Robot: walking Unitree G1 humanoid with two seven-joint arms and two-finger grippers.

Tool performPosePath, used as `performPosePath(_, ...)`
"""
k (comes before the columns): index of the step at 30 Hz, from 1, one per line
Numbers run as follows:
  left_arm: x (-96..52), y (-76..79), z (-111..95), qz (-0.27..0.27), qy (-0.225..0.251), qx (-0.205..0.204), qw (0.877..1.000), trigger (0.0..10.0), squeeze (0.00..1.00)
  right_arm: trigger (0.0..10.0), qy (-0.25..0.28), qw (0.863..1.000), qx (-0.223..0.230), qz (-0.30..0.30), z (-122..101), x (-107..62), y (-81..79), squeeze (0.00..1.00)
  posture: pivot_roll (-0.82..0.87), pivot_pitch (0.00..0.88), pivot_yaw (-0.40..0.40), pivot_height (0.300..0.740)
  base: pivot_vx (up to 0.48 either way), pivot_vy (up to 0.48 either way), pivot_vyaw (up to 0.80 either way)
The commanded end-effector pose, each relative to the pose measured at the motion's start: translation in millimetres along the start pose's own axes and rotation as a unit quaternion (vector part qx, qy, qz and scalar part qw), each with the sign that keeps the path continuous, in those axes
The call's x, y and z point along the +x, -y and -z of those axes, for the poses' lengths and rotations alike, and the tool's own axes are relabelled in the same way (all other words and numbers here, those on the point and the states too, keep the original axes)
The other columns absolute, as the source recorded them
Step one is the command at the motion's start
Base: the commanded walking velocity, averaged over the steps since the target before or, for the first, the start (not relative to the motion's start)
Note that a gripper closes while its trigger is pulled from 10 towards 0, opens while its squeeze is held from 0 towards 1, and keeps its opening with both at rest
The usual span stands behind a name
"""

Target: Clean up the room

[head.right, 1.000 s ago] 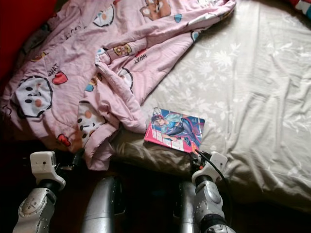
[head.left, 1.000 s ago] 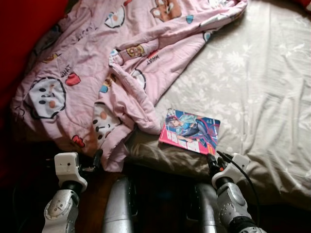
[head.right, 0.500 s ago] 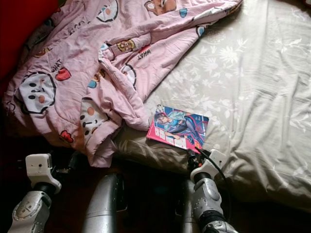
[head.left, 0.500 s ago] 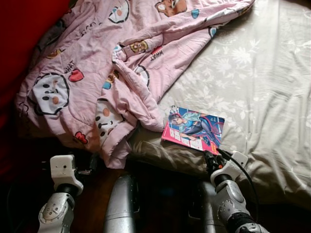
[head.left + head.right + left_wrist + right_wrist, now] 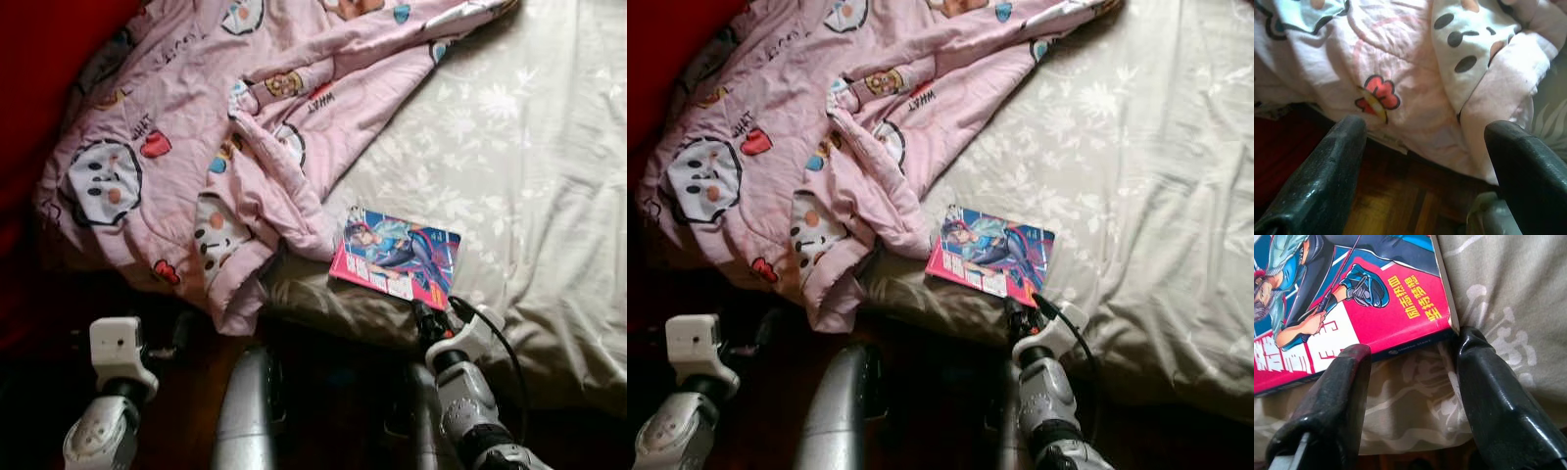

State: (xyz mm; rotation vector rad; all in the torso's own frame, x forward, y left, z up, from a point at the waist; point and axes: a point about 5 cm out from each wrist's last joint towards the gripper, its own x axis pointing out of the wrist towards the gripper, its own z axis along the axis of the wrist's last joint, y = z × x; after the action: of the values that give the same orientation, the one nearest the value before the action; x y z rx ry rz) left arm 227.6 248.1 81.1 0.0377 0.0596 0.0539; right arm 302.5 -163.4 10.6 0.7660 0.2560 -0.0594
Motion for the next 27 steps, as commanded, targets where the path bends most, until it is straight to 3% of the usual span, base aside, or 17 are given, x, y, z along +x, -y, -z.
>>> performPosePath(1, -11.4, -9.2, 7, -0.013, -0.025, 0.000, 1.000, 10.0, 0.00, 10.0, -0.045, 0.997, 0.057, 0.013, 27, -12.7, 9.5, 0.00, 0.23, 0.482, 0.121, 0.608, 0.000, 0.000, 0.00)
performPosePath(8, -16.1, -11.9, 5, -0.015, -0.029, 0.004, 0.999, 10.0, 0.00, 10.0, -0.038, 0.997, 0.064, -0.004, 25, -9.8, 3.9, 0.00, 0.24, 0.493, 0.133, 0.608, 0.000, 0.000, 0.00)
performPosePath(11, -18.3, -12.6, 5, -0.015, -0.034, 0.007, 0.999, 10.0, 0.00, 10.0, 0.006, 0.996, 0.083, -0.021, 7, 0.0, -5.1, 0.00, 0.25, 0.492, 0.140, 0.608, 0.000, 0.000, 0.00)
performPosePath(19, -17.0, -12.6, 5, -0.014, -0.038, 0.010, 0.999, 10.0, 0.00, 10.0, 0.046, 0.994, 0.101, -0.024, -11, 7.9, -10.6, 0.00, 0.25, 0.482, 0.143, 0.608, 0.000, 0.000, 0.00)
performPosePath(20, -17.3, -12.5, 5, -0.013, -0.039, 0.011, 0.999, 10.0, 0.00, 8.8, 0.048, 0.993, 0.104, -0.019, -12, 7.5, -8.6, 0.00, 0.25, 0.482, 0.143, 0.608, 0.000, 0.000, 0.00)
performPosePath(21, -17.5, -12.3, 5, -0.013, -0.039, 0.011, 0.999, 10.0, 0.00, 8.8, 0.048, 0.993, 0.104, -0.017, -12, 7.2, -7.6, 0.00, 0.25, 0.482, 0.143, 0.608, 0.000, 0.000, 0.00)
performPosePath(22, -18.2, -12.2, 5, -0.013, -0.040, 0.011, 0.999, 10.0, 0.00, 3.2, 0.045, 0.993, 0.106, -0.011, -11, 6.4, -5.8, 0.00, 0.27, 0.483, 0.145, 0.608, 0.000, 0.000, 0.00)
performPosePath(23, -19.0, -12.4, 5, -0.013, -0.040, 0.012, 0.999, 10.0, 0.00, 2.3, 0.042, 0.993, 0.107, -0.007, -9, 5.6, -4.3, 0.00, 0.27, 0.483, 0.146, 0.608, 0.000, 0.000, 0.00)
performPosePath(25, -21.2, -12.8, 4, -0.014, -0.041, 0.012, 0.999, 10.0, 0.00, 2.6, 0.039, 0.993, 0.112, 0.000, -7, 4.0, -1.7, 0.00, 0.27, 0.483, 0.147, 0.608, 0.000, 0.000, 0.00)
performPosePath(26, -24.3, -13.5, 5, -0.014, -0.044, 0.014, 0.999, 10.0, 0.00, 0.3, 0.037, 0.993, 0.115, 0.006, -4, 2.2, 0.9, 0.00, 0.28, 0.484, 0.152, 0.608, 0.000, 0.000, 0.00)
performPosePath(27, -24.3, -13.5, 5, -0.014, -0.044, 0.014, 0.999, 10.0, 0.00, 0.3, 0.037, 0.993, 0.115, 0.006, -4, 2.2, 0.9, 0.00, 0.28, 0.484, 0.152, 0.608, 0.000, 0.000, 0.00)
